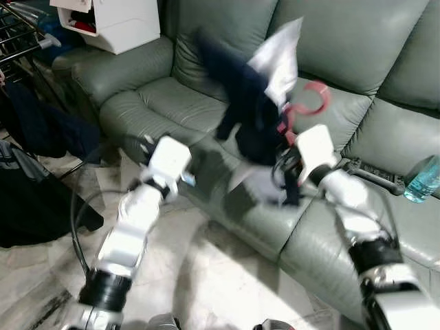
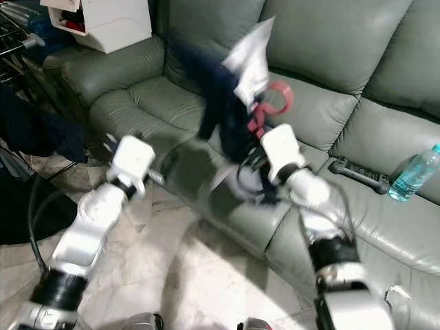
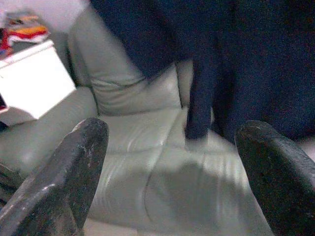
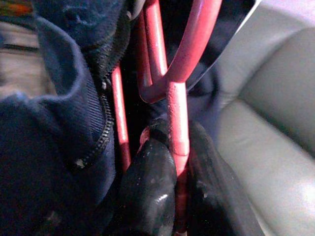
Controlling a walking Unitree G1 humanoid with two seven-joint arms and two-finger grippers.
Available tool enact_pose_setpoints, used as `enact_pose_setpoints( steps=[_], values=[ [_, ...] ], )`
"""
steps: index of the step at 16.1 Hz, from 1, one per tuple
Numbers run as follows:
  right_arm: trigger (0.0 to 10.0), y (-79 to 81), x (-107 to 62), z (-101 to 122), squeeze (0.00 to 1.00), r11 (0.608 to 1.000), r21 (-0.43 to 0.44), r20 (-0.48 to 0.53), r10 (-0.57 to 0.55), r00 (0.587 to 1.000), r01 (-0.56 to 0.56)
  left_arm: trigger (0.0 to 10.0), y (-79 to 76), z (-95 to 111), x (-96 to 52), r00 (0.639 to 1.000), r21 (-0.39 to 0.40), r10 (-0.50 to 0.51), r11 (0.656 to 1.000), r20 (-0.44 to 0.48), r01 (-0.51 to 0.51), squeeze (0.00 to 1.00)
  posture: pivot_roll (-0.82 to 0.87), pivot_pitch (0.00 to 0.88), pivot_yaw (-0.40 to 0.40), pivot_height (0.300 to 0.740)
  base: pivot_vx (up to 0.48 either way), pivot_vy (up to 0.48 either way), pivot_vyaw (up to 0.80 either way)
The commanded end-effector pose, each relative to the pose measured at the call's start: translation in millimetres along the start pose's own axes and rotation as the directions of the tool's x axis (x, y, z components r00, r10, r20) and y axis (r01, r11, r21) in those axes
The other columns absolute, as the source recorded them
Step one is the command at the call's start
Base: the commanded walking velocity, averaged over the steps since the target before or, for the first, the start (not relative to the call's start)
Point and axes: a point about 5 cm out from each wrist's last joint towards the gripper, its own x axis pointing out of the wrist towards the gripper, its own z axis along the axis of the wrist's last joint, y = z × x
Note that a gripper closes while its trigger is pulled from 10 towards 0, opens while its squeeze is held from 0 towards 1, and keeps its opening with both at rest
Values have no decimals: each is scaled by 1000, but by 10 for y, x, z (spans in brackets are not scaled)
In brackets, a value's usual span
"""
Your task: Hang hanger
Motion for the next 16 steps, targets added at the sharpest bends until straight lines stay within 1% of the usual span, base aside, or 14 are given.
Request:
enact_pose_setpoints(
  steps=[1,2,3,4,5,6,7,8,9,10,11,13,14,16],
  values=[
    [10000,89,-19,107,0,996,21,53,87,995,-88,10000,-2,-34,50,1000,-83,12,996,-25,-14,1000,-83,42,26,740,0,0,0],
    [10000,146,-58,84,0,991,34,51,125,991,-126,10000,-29,-61,77,999,-157,8,988,-53,-16,1000,-90,43,30,740,0,0,0],
    [10000,186,-86,67,0,986,48,52,155,987,-158,10000,-96,-95,92,997,-249,-35,968,-76,16,992,-93,42,31,740,0,0,0],
    [10000,207,-103,61,0,980,68,53,183,982,-187,10000,-149,-118,103,994,-297,-67,954,-88,38,671,-95,43,32,740,0,0,0],
    [10000,224,-115,62,0,976,66,52,206,977,-210,10000,-180,-129,103,992,-338,-84,940,-92,48,0,-95,43,32,740,0,0,0],
    [10000,253,-137,54,0,966,72,39,244,969,-246,10000,-227,-108,101,990,-402,-122,912,-73,82,0,-96,45,29,740,0,0,0],
    [10000,264,-147,49,0,961,73,32,264,964,-265,10000,-258,-75,100,986,-447,-155,887,-55,114,0,-94,43,24,740,0,0,0],
    [10000,259,-143,48,0,961,71,29,265,964,-266,10000,-278,-44,97,983,-503,-178,854,-40,134,0,-92,43,23,740,0,0,0],
    [10000,256,-133,49,0,961,67,25,268,963,-269,10000,-277,-30,93,982,-568,-186,812,-37,133,0,-92,43,22,740,0,0,0],
    [10000,253,-126,46,0,960,51,18,273,962,-274,10000,-251,-13,91,982,-609,-187,782,-32,129,0,-92,42,21,740,0,0,0],
    [10000,248,-124,37,0,961,38,9,275,961,-275,10000,-207,-8,92,984,-632,-177,766,-32,117,0,-91,42,21,740,0,0,0],
    [10000,224,-124,1,0,964,11,-16,265,964,-265,10000,-99,-23,99,986,-636,-161,765,-43,97,0,-90,44,20,740,0,0,0],
    [10000,218,-120,-6,0,966,9,-19,257,966,-257,10000,-80,-14,97,985,-647,-166,756,-41,100,0,-90,44,20,740,0,0,0],
    [10000,194,-90,-32,0,973,-9,-36,229,973,-229,10000,-109,92,85,970,-691,-242,700,9,181,0,-90,44,17,740,0,0,0]
  ],
)
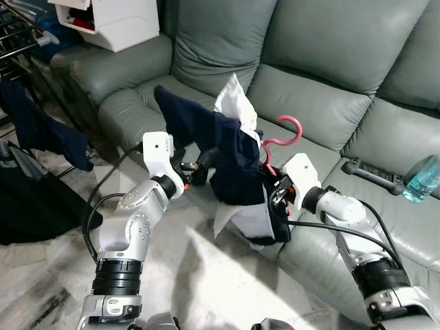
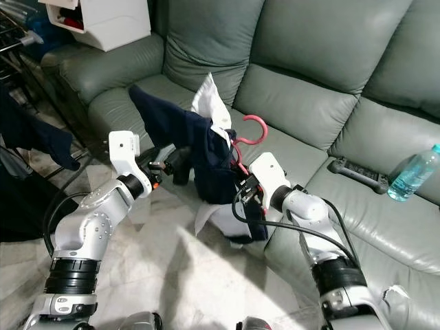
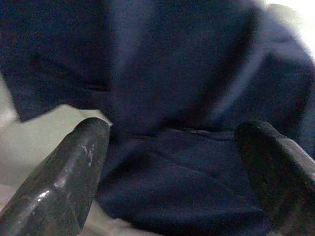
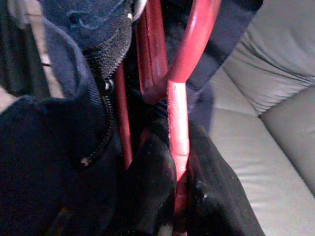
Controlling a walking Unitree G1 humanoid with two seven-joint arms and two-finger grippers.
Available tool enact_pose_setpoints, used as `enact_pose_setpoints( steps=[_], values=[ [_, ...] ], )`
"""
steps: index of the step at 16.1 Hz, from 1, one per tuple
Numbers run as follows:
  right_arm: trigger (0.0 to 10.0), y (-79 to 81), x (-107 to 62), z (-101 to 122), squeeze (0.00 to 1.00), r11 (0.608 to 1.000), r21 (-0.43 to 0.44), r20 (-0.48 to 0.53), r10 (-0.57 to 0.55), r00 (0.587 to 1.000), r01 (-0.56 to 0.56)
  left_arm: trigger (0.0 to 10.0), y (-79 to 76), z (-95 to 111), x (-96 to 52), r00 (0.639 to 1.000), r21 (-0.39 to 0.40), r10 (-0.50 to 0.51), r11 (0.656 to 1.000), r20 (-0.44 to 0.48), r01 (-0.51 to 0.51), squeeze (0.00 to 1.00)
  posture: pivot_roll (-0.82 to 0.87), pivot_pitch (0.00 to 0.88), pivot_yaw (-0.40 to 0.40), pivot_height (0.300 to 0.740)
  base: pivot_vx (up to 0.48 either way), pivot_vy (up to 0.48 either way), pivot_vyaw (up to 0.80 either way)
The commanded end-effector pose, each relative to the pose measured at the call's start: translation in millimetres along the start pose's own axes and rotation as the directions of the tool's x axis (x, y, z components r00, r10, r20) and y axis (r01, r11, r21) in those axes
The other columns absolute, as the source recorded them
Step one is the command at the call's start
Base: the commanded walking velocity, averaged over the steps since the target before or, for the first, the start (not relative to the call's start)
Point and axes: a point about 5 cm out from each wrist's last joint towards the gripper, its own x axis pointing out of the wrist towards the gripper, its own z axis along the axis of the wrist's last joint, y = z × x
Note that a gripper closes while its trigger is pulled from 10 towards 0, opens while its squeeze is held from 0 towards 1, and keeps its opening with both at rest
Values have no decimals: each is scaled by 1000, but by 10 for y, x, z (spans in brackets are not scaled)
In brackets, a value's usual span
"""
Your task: Hang hanger
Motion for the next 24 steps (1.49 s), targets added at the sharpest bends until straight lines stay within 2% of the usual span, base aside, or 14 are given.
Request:
enact_pose_setpoints(
  steps=[1,4,5,10,12,14,16,17,18,19,24],
  values=[
    [10000,-43,58,123,0,999,-39,48,-17,999,19,10000,-112,108,9,997,-10,-74,997,15,74,0,-90,44,17,740,0,0,0],
    [10000,-114,106,116,0,994,-70,33,-84,996,86,10000,-248,111,-21,983,-27,-185,982,-8,184,0,-90,44,17,740,0,0,0],
    [10000,-110,131,128,0,995,-59,39,-82,996,84,10000,-266,78,-24,981,3,-190,982,-26,190,0,-83,47,18,740,0,0,0],
    [10000,-5,277,230,0,997,-45,80,-57,995,61,10000,-373,-95,43,969,39,-230,971,-92,234,0,-85,48,20,740,0,0,0],
    [10000,49,314,274,0,1000,-11,96,-22,995,23,10000,-375,-111,111,974,57,-213,974,-83,218,0,-85,48,20,740,0,0,0],
    [10000,109,322,303,0,1000,-3,109,17,994,-17,9490,-366,-118,153,978,55,-194,979,-73,198,0,-87,45,20,740,0,0,0],
    [10000,177,311,325,0,998,9,121,62,991,-64,7451,-331,-136,194,985,58,-163,984,-62,167,0,-96,42,20,740,0,0,0],
    [10000,217,283,324,0,996,7,124,92,988,-94,3961,-298,-149,226,989,43,-142,989,-50,144,0,-99,41,21,740,0,0,0],
    [10000,223,270,317,0,995,10,122,98,988,-100,1529,-287,-151,240,989,40,-138,989,-45,139,0,-99,41,21,740,0,0,0],
    [10000,228,252,311,0,994,13,119,104,987,-107,0,-269,-148,256,991,34,-130,991,-35,132,0,-99,41,21,740,0,0,0],
    [10000,229,179,291,0,993,24,107,112,988,-115,0,-128,-95,269,997,58,-81,995,3,81,0,-100,40,19,740,0,0,0]
  ],
)
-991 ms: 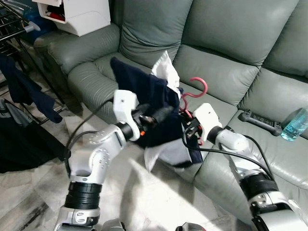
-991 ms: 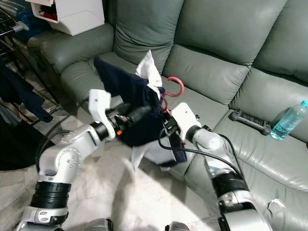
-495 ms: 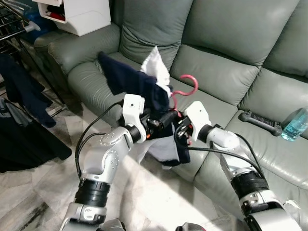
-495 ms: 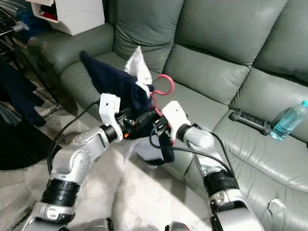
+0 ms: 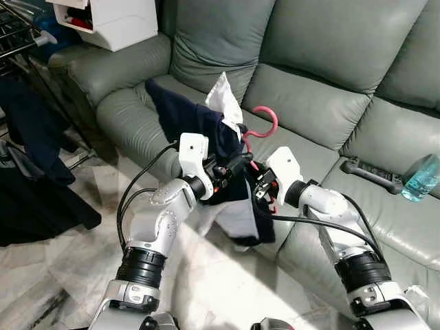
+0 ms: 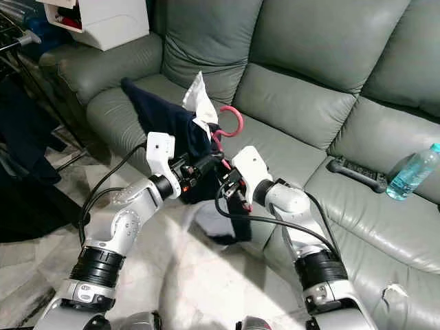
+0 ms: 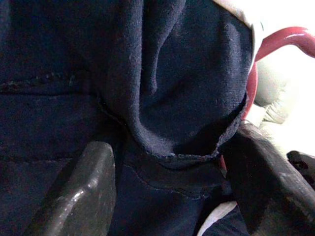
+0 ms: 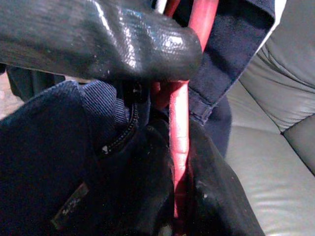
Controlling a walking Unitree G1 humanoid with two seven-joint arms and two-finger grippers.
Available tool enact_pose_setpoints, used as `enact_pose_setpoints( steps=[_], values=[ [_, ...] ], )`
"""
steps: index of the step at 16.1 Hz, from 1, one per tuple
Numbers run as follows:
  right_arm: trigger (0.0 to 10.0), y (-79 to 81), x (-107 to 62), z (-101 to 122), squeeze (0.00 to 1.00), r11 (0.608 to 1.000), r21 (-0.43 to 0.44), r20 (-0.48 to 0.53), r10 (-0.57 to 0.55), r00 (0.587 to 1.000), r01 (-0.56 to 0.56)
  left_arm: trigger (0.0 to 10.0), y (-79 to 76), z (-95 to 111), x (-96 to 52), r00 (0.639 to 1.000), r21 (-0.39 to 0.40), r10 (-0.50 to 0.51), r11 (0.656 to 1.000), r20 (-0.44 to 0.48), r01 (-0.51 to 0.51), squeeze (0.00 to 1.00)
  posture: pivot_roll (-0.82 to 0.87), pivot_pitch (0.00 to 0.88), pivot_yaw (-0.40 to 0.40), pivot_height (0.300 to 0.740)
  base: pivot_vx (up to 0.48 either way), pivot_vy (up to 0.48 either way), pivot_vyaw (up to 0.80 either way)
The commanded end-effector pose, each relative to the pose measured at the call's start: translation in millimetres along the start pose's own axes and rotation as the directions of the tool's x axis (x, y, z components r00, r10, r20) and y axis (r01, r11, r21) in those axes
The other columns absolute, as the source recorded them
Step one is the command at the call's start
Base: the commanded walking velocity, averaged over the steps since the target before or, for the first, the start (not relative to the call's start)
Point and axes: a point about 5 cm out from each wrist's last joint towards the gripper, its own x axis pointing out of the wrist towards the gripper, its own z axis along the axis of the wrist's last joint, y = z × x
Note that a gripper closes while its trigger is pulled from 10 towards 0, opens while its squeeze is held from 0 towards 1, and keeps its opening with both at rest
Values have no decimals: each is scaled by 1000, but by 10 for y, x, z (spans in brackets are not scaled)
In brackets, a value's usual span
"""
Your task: Hang hanger
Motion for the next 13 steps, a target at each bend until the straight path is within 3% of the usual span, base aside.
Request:
enact_pose_setpoints(
  steps=[1,13],
  values=[
    [10000,36,-19,78,0,999,-11,41,39,998,-39,0,189,124,-59,995,35,88,995,44,-89,0,-100,40,19,740,0,0,0],
    [10000,12,-24,92,0,999,-13,32,30,999,-30,0,231,175,-35,993,19,91,996,81,-93,0,-104,42,14,740,0,0,0]
  ],
)
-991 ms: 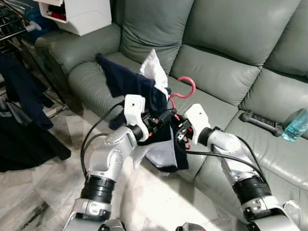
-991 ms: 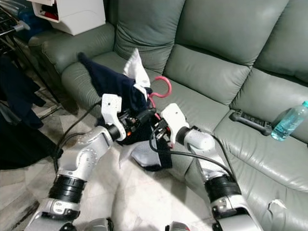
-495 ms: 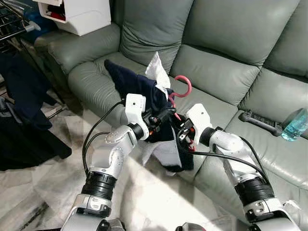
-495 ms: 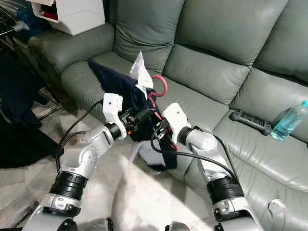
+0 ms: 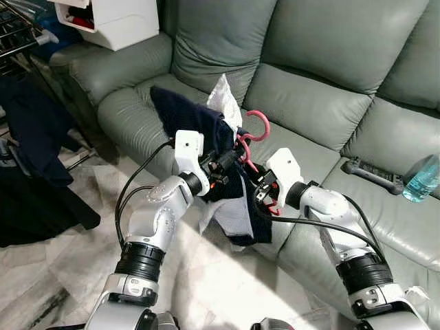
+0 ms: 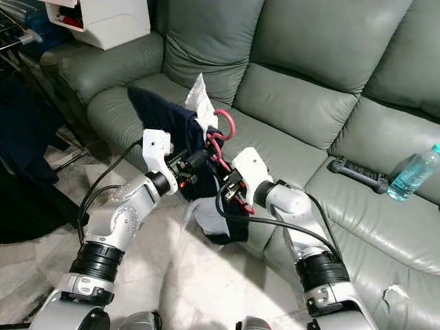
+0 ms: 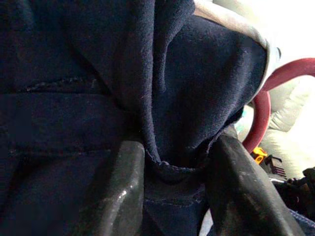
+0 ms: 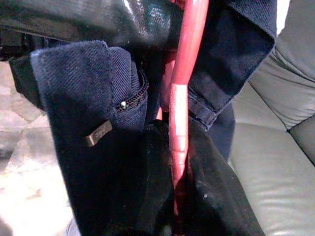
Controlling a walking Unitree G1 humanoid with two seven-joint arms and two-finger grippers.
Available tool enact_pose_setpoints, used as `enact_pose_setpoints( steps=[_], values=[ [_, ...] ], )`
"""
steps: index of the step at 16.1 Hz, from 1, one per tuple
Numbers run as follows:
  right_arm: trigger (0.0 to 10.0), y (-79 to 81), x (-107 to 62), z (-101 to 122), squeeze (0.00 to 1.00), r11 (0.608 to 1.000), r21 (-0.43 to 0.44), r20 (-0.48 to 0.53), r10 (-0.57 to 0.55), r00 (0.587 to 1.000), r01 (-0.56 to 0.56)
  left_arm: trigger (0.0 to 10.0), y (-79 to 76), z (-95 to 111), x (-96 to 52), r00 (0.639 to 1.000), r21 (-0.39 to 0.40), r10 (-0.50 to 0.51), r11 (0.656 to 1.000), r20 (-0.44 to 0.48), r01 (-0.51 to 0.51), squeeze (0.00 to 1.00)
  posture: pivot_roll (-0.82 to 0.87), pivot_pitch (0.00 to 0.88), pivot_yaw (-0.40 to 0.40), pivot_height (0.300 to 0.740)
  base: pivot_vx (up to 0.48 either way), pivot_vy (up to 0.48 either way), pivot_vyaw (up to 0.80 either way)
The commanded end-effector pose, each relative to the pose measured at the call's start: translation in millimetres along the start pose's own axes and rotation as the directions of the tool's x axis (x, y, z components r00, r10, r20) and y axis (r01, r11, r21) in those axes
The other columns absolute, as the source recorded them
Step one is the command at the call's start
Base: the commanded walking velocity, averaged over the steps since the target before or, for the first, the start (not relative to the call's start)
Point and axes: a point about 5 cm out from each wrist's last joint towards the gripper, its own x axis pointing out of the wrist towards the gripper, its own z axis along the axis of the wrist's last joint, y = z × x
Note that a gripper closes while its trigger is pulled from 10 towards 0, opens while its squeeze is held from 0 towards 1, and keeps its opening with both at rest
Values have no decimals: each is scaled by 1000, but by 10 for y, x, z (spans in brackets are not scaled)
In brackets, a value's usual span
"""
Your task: Hang hanger
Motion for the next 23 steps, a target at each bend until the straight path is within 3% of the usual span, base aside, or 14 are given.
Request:
enact_pose_setpoints(
  steps=[1,7,12,15,16,17,18,20,23],
  values=[
    [10000,0,-9,89,0,1000,-17,40,14,999,-13,0,164,155,-53,995,20,85,996,58,-87,0,-105,42,13,740,0,0,0],
    [10000,-128,-79,-66,0,992,90,-33,-90,995,93,0,227,367,-120,986,5,99,995,134,-101,0,-99,43,10,740,0,0,0],
    [10000,-203,-136,-348,0,913,339,-141,-188,972,226,0,84,693,-159,974,-14,20,1000,227,-18,0,-90,42,7,740,0,0,0],
    [10000,-271,-126,-390,0,876,390,-172,-233,957,283,0,-43,722,-164,973,0,-52,999,223,54,0,-83,38,9,740,0,0,0],
    [10000,-365,-125,-361,0,837,434,-166,-290,943,334,0,-98,668,-188,977,22,-93,996,191,91,0,-81,36,11,740,0,0,0],
    [10000,-444,-121,-311,0,832,424,-155,-322,934,357,0,-149,582,-216,980,39,-137,990,146,132,0,-81,36,11,740,0,0,0],
    [10000,-451,-120,-304,0,835,419,-153,-323,934,358,0,-154,569,-218,980,44,-140,990,140,135,0,-81,36,11,740,0,0,0],
    [10000,-495,-23,-95,0,864,393,-71,-312,947,314,0,-271,344,-194,981,120,-192,975,39,187,0,-83,35,15,740,0,0,0],
    [10000,-325,68,30,0,931,333,-13,-156,988,151,0,-316,255,-120,983,184,-186,966,7,182,0,-86,31,15,740,0,0,0]
  ],
)
